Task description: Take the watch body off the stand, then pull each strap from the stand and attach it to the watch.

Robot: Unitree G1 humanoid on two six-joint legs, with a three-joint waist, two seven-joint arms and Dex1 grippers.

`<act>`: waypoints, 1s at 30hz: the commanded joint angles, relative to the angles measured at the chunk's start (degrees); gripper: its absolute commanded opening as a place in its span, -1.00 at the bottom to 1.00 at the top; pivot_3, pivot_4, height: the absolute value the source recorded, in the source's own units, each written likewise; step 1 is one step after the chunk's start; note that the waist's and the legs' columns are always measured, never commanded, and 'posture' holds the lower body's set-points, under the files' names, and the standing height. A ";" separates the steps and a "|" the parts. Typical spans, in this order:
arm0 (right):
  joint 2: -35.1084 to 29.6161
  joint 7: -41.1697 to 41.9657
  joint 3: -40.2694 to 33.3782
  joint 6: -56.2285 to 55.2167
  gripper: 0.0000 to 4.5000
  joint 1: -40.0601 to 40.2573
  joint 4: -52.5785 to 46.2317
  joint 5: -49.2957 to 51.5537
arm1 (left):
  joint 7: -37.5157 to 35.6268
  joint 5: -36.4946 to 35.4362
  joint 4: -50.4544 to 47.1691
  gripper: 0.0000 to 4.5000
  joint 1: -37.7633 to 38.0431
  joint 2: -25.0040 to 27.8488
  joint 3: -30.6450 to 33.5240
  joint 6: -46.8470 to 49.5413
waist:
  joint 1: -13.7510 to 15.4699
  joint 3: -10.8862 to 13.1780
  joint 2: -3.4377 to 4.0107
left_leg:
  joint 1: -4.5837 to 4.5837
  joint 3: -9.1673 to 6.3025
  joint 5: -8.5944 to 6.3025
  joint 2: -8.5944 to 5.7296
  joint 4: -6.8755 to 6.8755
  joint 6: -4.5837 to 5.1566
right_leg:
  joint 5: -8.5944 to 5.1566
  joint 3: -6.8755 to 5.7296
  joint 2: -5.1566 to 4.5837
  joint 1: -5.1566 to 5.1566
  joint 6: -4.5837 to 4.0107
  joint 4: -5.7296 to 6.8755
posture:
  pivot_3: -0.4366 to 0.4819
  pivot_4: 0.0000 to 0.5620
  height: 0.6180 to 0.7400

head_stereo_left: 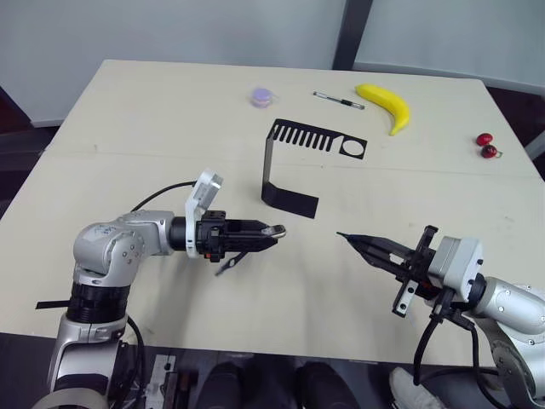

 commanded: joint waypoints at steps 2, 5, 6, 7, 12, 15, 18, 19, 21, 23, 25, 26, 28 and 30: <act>-0.84 0.80 1.69 -5.92 -1.00 -2.30 -0.61 -4.39 | 2.85 -7.21 0.93 -0.29 -3.26 -1.28 3.30 7.73 | -0.06 0.00 0.00 | -0.01 0.00 0.00 -0.02 0.01 0.00 | 0.00 0.01 -0.01 0.00 0.01 0.00 | -0.05 -0.47 1.00; -1.10 0.76 3.27 -7.24 -1.00 -3.56 -0.22 -5.92 | 6.16 -9.29 3.01 -0.29 -4.84 -2.84 4.91 11.20 | -0.11 0.00 0.00 | 0.00 -0.01 0.00 0.00 0.01 0.00 | 0.00 0.00 0.01 0.00 0.01 0.01 | -0.05 -0.47 1.00; -1.21 0.73 3.75 -7.18 -1.00 -3.84 -0.20 -6.07 | 7.23 -9.69 3.65 -0.29 -5.26 -3.42 5.45 12.01 | -0.18 0.00 0.00 | 0.00 -0.02 0.00 0.01 0.02 0.00 | 0.00 0.00 0.01 0.00 0.01 0.02 | -0.05 -0.47 1.00; -1.39 0.81 4.47 -7.35 -1.00 -4.31 -0.15 -6.62 | 8.21 -10.09 4.31 -0.29 -5.70 -4.08 5.89 12.89 | -0.25 0.00 0.00 | 0.00 -0.02 0.00 0.02 0.02 0.00 | 0.00 0.00 0.01 0.00 0.01 0.02 | -0.05 -0.47 1.00; -0.59 -0.74 5.61 -8.78 -1.00 -6.82 1.27 -8.32 | 9.68 -10.78 3.84 -0.29 -5.79 -4.77 4.71 13.83 | -0.37 0.00 0.00 | 0.01 -0.01 0.00 0.03 0.03 0.00 | 0.00 0.00 0.08 -0.04 0.01 0.02 | -0.05 -0.47 1.00; -0.59 -0.46 5.71 -9.59 -1.00 -7.17 2.29 -8.63 | 10.55 -11.59 3.58 -0.29 -6.02 -5.20 5.08 14.50 | -0.25 0.00 0.00 | 0.02 -0.02 0.00 0.03 0.06 0.00 | 0.00 0.00 0.06 -0.04 0.01 0.10 | -0.05 -0.47 1.00; -0.44 -0.43 6.04 -10.01 -1.00 -7.42 2.60 -8.76 | 11.07 -11.92 3.30 -0.29 -5.96 -5.17 4.77 14.46 | -0.21 0.00 0.00 | 0.01 -0.05 0.00 0.01 0.07 0.00 | 0.00 0.01 0.03 -0.03 0.01 0.11 | -0.05 -0.47 1.00; -0.38 -0.46 6.28 -10.07 -1.00 -7.57 2.69 -8.87 | 11.14 -11.98 3.11 -0.29 -5.86 -5.10 4.46 14.36 | -0.21 0.00 0.00 | 0.01 -0.05 0.00 0.01 0.06 0.00 | 0.00 0.00 0.03 -0.03 0.01 0.11 | -0.05 -0.47 1.00; -0.28 -0.52 6.67 -10.12 -1.00 -7.82 2.95 -9.11 | 11.41 -12.09 2.77 -0.29 -5.69 -5.23 4.08 14.23 | -0.25 0.00 0.00 | 0.01 -0.06 0.00 0.01 0.06 0.00 | 0.00 0.00 0.03 -0.03 0.01 0.11 | -0.05 -0.47 1.00; -0.14 -0.61 7.06 -10.05 -1.00 -8.12 3.26 -9.36 | 11.50 -12.06 2.17 -0.29 -5.41 -5.29 3.54 14.03 | -0.29 0.00 0.00 | 0.02 -0.05 0.00 0.02 0.06 0.00 | 0.00 0.00 0.03 -0.03 0.01 0.11 | -0.05 -0.47 1.00; -0.16 -0.50 7.61 -9.96 -1.00 -8.45 3.54 -9.57 | 11.78 -12.04 1.77 -0.29 -5.13 -5.48 3.23 13.88 | -0.29 0.00 0.00 | 0.02 -0.06 0.00 0.03 0.06 0.00 | 0.00 0.01 0.04 -0.04 0.01 0.11 | -0.05 -0.47 1.00; -0.15 -0.48 7.82 -9.93 -1.00 -8.59 3.63 -9.59 | 11.88 -12.06 1.71 -0.29 -5.06 -5.54 3.16 13.84 | -0.29 0.00 0.00 | 0.02 -0.06 0.00 0.04 0.06 0.00 | 0.00 0.00 0.04 -0.04 0.01 0.11 | -0.05 -0.47 1.00; -0.05 -0.61 8.16 -9.80 -1.00 -8.99 3.82 -9.60 | 12.06 -12.16 1.57 -0.29 -4.95 -5.57 3.03 13.78 | -0.26 0.00 0.00 | 0.02 -0.06 0.00 0.03 0.06 0.00 | 0.00 0.01 0.04 -0.04 0.01 0.11 | -0.05 -0.47 1.00; 0.04 -0.65 8.27 -9.76 -1.00 -9.17 3.93 -9.48 | 12.04 -12.10 1.30 -0.29 -4.78 -5.35 2.72 13.64 | -0.25 0.00 0.00 | 0.02 -0.06 0.00 0.02 0.07 0.00 | 0.00 0.00 0.04 -0.03 0.01 0.11 | -0.05 -0.47 1.00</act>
